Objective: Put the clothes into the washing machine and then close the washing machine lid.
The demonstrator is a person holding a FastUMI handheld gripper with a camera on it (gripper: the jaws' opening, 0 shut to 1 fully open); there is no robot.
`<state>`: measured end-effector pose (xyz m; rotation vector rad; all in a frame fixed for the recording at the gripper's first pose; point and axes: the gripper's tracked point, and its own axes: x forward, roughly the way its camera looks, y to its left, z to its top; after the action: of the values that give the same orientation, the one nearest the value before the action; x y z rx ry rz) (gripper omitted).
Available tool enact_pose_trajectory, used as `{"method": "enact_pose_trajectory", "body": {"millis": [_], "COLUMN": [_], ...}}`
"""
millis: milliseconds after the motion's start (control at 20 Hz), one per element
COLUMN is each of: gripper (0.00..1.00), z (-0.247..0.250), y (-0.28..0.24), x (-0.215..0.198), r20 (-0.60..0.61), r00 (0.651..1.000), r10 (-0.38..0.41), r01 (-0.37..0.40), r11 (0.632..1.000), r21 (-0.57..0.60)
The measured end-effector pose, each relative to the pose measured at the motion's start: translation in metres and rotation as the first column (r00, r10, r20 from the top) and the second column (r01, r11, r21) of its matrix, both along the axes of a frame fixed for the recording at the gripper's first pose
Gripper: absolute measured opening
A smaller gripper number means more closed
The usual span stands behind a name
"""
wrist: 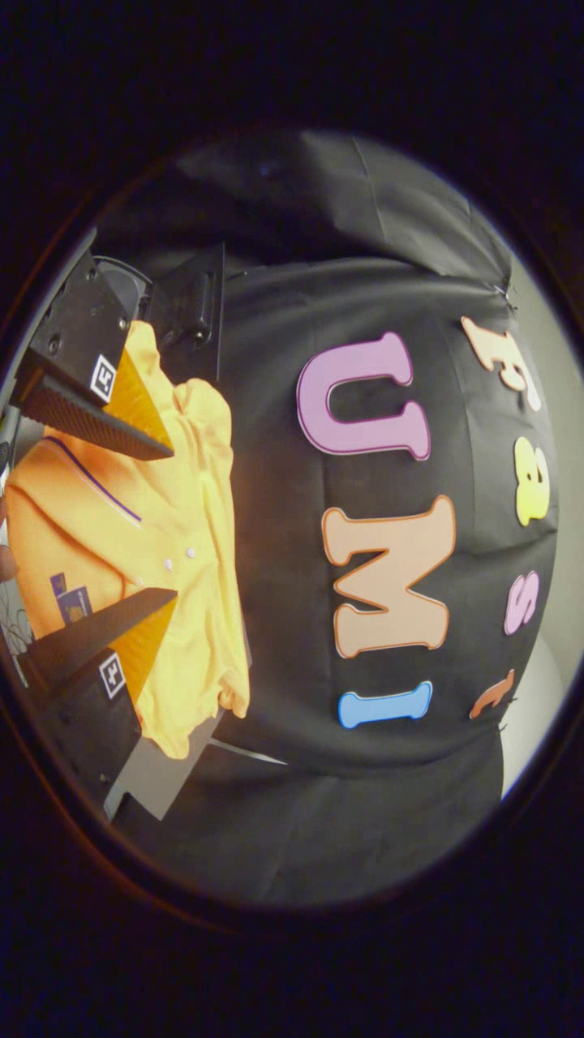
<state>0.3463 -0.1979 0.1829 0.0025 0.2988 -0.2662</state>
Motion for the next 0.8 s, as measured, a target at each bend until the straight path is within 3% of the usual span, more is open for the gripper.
{"method": "enact_pose_trajectory", "body": {"millis": [200, 350, 550, 750, 800], "gripper": [0.97, 0.94, 0.59, 0.19, 0.14], "z": [-0.031, -0.043, -0.041, -0.035, -0.036], "y": [-0.030, -0.025, -0.020, -0.027, -0.024], "x": [0.018, 0.029, 0.029, 0.044, 0.042], "r20": [-0.162, -0.200, -0.224, -0.236, -0.233], "r00": [0.985, 0.980, 0.974, 0.972, 0.973], "r10": [-0.055, -0.015, 0.027, -0.002, -0.005], "r01": [0.046, 0.014, -0.026, 0.002, 0.004], "r11": [0.997, 1.000, 1.000, 1.000, 1.000], "r21": [-0.060, -0.008, 0.006, 0.000, -0.005]}}
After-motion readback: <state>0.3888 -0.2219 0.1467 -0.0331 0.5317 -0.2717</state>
